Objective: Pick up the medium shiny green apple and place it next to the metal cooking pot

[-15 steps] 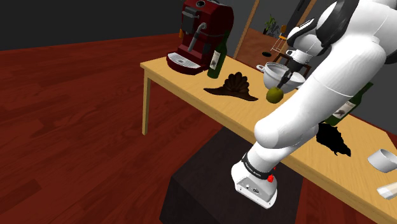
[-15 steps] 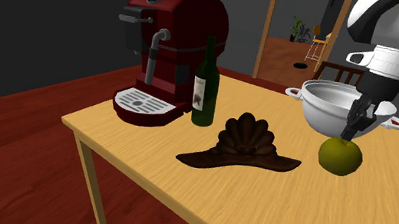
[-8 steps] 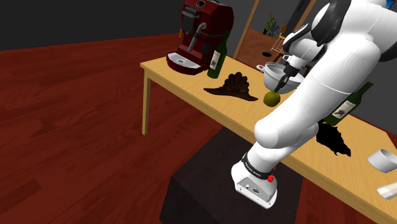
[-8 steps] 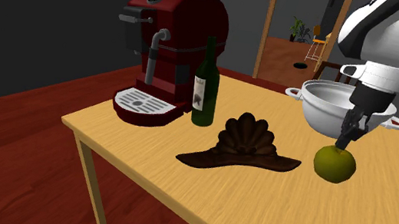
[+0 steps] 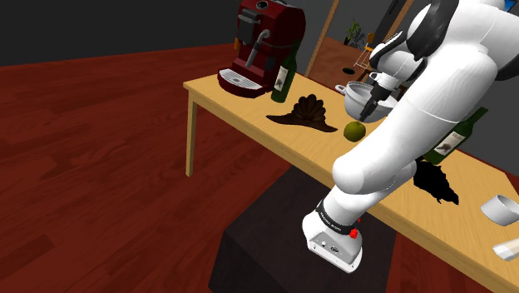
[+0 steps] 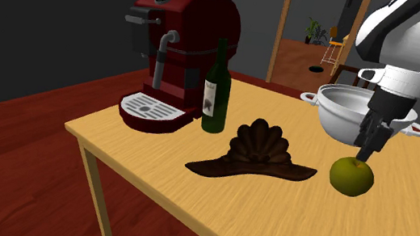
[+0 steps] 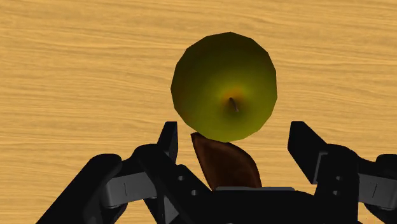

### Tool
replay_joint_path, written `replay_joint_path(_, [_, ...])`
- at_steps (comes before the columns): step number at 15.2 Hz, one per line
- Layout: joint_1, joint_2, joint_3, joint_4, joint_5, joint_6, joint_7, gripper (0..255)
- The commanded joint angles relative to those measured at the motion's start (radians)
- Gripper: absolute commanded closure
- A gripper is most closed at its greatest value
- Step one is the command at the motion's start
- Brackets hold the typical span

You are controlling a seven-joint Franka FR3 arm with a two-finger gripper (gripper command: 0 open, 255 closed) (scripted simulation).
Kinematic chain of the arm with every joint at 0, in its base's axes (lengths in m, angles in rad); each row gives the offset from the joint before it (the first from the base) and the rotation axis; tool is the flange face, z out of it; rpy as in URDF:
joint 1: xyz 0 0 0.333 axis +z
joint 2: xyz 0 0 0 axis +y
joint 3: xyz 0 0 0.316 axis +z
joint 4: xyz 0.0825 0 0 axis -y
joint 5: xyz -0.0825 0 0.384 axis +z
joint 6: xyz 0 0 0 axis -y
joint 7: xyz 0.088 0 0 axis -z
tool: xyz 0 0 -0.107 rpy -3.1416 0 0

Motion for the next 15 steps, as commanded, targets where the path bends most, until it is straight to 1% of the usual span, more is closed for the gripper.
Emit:
replay_joint_path(1, [0.000, 0.000, 0.000, 0.000, 0.000, 0.000, 0.000, 0])
replay_joint_path(3, [0.000, 0.000, 0.000, 0.000, 0.000, 0.000, 0.000, 0])
replay_joint_path(7, [0.001, -0.045, 0.002, 0.096, -0.039, -0.124, 0.029, 0])
replay_joint_path(15, [0.001, -0.045, 0.003, 0.096, -0.039, -0.124, 0.029, 0])
